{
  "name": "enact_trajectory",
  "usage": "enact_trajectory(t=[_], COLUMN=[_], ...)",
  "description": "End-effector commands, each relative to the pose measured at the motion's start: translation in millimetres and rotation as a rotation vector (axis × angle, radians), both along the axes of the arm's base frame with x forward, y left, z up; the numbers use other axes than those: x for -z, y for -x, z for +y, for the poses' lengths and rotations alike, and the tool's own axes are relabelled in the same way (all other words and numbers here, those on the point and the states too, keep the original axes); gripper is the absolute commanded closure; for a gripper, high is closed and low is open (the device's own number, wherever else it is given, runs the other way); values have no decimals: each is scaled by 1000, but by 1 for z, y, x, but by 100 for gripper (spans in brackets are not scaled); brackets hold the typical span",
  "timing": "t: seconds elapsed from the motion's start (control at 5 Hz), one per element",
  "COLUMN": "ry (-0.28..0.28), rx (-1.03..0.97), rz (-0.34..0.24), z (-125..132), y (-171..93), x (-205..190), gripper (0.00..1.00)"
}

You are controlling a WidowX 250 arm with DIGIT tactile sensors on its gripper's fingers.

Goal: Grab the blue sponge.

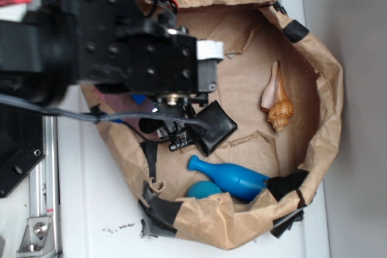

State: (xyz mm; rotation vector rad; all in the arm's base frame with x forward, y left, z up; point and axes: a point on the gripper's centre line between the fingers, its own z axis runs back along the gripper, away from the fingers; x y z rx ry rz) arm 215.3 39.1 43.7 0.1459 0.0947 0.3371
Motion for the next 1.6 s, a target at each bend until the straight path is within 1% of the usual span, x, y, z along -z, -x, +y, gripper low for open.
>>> enact_trajectory(t=[0.0,0.2,0.4,0.6,0.8,1.0,1.4], ry=[50,38,38,54,87,74,47], rx=[-105,-92,-116,-105,-103,-89,-66], rz=[16,9,10,30,34,25,15], z=[33,30,35,44,48,46,44], y=[14,17,18,20,25,23,23], x=[22,23,25,31,33,30,27], gripper=[0,0,0,0,0,100,100])
